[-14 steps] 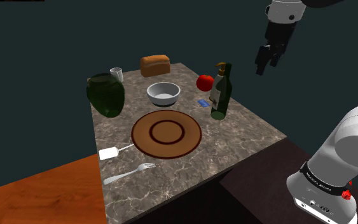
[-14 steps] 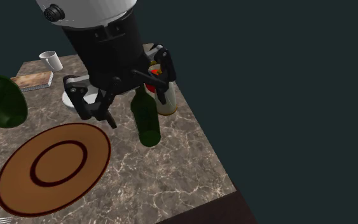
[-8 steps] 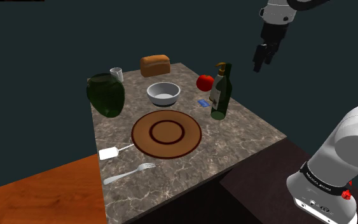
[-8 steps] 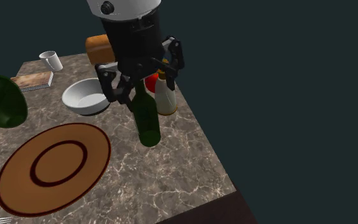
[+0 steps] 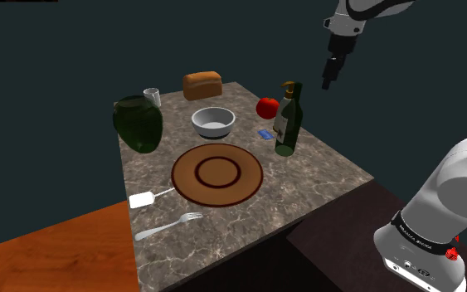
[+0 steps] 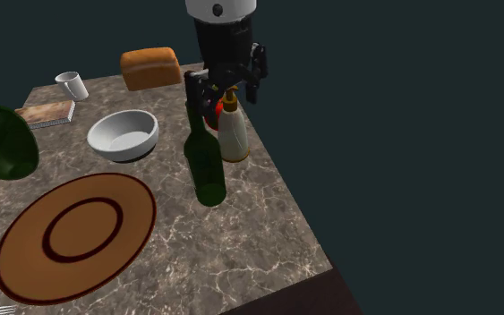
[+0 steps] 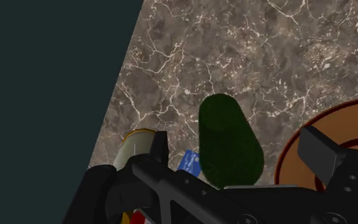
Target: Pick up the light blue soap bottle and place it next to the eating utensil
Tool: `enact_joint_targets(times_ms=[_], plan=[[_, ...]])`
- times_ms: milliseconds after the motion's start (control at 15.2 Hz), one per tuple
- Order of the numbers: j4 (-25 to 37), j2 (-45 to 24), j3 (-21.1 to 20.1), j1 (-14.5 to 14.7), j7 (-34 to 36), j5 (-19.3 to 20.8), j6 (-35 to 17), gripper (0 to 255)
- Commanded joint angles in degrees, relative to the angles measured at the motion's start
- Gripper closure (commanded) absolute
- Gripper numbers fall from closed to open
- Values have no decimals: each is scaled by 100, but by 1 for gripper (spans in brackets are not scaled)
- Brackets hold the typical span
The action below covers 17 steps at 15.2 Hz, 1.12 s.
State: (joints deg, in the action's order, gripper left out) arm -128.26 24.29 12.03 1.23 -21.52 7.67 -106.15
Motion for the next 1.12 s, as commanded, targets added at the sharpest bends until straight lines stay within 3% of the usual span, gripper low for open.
enact_joint_targets(times_ms=[0, 528, 1056], plan=[[276, -404, 218, 35, -481, -62, -143, 0], [1813, -2301, 833, 77, -2364, -788, -398, 0], [4089, -4435, 831, -375, -3992, -1759, 33, 0]])
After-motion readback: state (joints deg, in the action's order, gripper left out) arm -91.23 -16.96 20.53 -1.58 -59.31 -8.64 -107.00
